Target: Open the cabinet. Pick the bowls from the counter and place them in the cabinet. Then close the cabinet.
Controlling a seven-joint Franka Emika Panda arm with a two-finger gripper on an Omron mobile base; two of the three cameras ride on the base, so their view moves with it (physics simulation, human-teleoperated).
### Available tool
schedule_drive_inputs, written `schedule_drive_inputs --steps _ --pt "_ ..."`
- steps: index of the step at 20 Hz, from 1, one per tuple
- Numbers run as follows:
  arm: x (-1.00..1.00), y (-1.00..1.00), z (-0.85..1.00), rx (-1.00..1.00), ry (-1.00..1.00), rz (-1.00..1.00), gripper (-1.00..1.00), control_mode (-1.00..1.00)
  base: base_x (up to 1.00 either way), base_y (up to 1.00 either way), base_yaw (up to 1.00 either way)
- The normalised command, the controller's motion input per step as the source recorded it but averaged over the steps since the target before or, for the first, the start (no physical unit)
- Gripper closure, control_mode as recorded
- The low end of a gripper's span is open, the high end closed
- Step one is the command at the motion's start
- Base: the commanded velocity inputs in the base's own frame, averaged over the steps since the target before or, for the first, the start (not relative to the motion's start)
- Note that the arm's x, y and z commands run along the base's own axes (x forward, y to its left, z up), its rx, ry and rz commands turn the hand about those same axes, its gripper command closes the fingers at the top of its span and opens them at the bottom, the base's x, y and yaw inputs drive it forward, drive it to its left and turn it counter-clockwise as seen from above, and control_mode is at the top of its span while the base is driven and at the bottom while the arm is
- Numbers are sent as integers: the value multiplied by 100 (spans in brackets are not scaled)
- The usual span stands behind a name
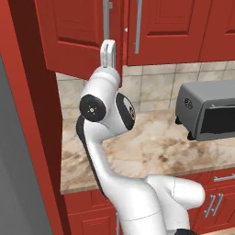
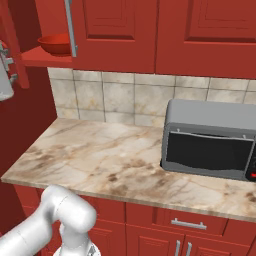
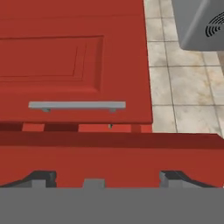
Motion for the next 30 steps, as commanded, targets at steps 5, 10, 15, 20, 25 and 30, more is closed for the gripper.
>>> schedule_drive_inputs --steps 5,10,15,20,25,30 --pt "100 -64 -26 13 4 -6 -100 -100 0 0 0" --pt "97 -51 -15 13 0 1 -100 -100 0 0 0" --pt "100 -45 -21 18 0 8 -100 -100 0 0 0" --pt "100 -40 -27 17 0 12 -100 -100 0 0 0" --pt "100 -21 -35 13 0 11 -100 -100 0 0 0" --pt "100 -2 -34 8 0 6 -100 -100 0 0 0"
